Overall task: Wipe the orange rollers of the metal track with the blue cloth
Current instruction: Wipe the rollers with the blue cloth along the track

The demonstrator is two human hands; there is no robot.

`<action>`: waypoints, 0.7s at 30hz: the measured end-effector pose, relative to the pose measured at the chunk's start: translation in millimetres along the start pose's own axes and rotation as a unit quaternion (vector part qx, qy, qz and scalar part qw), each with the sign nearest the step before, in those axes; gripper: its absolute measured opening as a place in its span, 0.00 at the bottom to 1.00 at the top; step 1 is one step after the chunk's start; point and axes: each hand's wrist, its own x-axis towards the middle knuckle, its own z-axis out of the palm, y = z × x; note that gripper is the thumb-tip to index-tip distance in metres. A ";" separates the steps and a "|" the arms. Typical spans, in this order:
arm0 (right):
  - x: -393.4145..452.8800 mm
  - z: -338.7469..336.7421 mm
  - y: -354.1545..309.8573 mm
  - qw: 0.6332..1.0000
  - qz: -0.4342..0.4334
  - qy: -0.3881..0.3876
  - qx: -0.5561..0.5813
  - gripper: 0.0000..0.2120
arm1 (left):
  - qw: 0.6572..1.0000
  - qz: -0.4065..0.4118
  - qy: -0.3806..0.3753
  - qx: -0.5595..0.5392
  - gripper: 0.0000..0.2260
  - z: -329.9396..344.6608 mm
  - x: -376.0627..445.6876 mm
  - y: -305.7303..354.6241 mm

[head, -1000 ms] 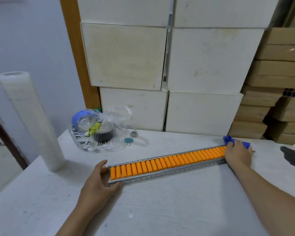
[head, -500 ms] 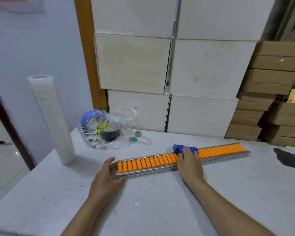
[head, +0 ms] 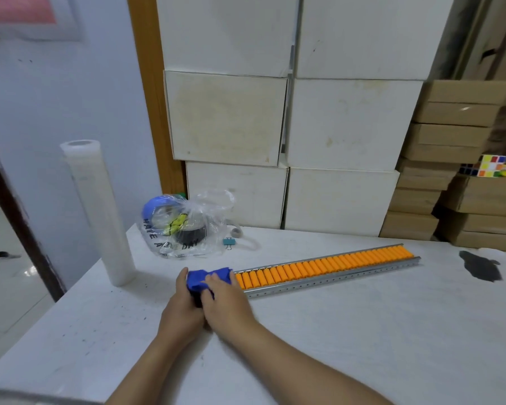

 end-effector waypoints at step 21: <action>-122.7 -113.2 126.0 0.991 0.107 0.079 0.027 0.24 | 0.998 0.021 0.029 0.044 0.30 6.1 -8.9 9.9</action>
